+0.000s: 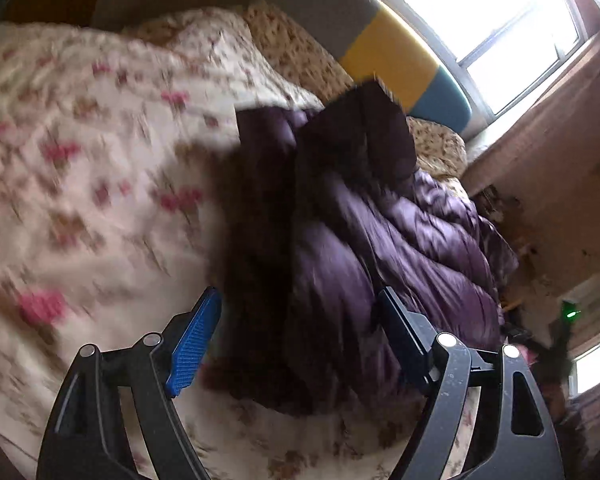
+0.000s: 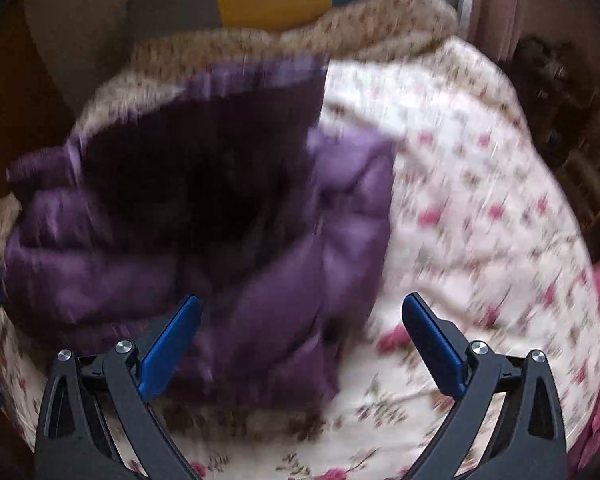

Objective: Fold large clothes

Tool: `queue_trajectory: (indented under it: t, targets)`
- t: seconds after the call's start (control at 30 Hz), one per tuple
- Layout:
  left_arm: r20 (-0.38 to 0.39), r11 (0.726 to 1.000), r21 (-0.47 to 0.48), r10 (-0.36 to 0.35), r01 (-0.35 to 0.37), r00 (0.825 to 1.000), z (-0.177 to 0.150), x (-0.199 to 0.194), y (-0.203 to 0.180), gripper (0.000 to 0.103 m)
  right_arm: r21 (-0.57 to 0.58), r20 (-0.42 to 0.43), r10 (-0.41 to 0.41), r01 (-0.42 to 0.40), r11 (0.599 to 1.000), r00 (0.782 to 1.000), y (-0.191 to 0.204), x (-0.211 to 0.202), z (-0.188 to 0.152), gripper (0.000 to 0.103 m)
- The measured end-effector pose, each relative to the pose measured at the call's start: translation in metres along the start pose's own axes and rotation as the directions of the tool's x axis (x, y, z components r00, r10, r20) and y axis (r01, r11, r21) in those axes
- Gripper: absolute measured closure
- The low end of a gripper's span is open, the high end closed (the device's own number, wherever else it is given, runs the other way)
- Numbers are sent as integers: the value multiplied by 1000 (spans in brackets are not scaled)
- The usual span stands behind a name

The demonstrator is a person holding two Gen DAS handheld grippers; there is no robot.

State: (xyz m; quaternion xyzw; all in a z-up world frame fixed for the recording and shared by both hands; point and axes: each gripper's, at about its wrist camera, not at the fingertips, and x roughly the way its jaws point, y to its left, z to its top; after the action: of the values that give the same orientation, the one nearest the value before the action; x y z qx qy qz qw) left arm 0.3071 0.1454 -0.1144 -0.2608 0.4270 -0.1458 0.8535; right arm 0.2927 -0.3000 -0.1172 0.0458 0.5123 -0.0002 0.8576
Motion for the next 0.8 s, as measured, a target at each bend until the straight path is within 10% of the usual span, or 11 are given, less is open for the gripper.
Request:
queue_trajectory:
  t: [0.17, 0.23, 0.8]
  targets:
    - [-28, 999, 9, -49, 50, 998, -14, 8, -10, 79, -7, -24, 65, -65, 998, 998, 19, 12, -12, 78]
    - [-23, 998, 20, -56, 57, 998, -16, 2, -14, 87, -68, -10, 33, -33, 997, 999, 30, 3, -13, 86]
    - [-65, 993, 88, -75, 81, 995, -109, -89, -23, 91, -278, -30, -33, 23, 960, 999, 39, -76, -110, 91]
